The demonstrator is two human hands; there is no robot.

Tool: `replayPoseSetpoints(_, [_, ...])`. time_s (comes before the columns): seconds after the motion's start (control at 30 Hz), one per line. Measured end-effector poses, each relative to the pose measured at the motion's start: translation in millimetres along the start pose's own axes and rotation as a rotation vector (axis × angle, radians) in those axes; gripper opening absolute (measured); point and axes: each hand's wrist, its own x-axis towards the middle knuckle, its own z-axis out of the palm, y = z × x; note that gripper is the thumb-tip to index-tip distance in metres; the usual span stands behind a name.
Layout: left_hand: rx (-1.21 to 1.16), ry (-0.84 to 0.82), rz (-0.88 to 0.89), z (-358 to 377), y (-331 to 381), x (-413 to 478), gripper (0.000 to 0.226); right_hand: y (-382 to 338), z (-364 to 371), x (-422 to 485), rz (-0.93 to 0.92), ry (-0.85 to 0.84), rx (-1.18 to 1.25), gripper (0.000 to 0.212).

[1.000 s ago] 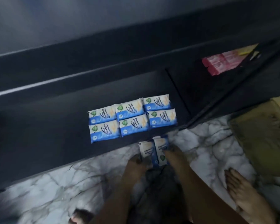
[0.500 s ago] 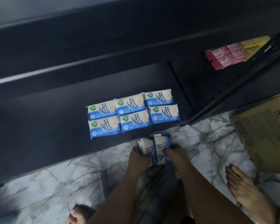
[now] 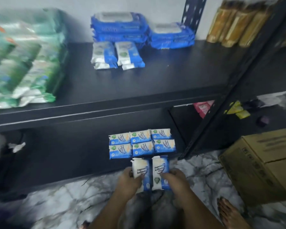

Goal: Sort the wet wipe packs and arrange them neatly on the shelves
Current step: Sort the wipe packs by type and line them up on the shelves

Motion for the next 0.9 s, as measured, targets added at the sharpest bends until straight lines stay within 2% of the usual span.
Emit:
replayPoseSetpoints(0.17, [-0.101,-0.013,0.162,-50,45,-62,0.026,-45,-7,-89,-0.209,-0.062,0.085,0.022])
replayPoseSetpoints(0.27, [-0.167,-0.036,0.277,-80,72,-98,0.041,-72,-11,-136,-0.358,-0.069,0.148,0.026])
replayPoseSetpoints(0.4, [-0.222,0.026,0.405,-118,118,-146,0.060,-113,-18,-209,-0.553,-0.145,0.240,0.037])
replayPoseSetpoints(0.57, [-0.273,0.097,0.565,-153,188,-180,0.054,-173,-17,-269,-0.770,-0.223,0.290,0.044])
replayPoseSetpoints(0.77, [-0.133,0.207,0.624,-177,248,-173,0.045,-232,0,-259,-0.780,-0.145,0.271,0.041])
replayPoseSetpoints(0.9, [0.036,0.278,0.549,-186,271,-139,0.042,-261,14,-228,-0.694,-0.103,0.278,0.036])
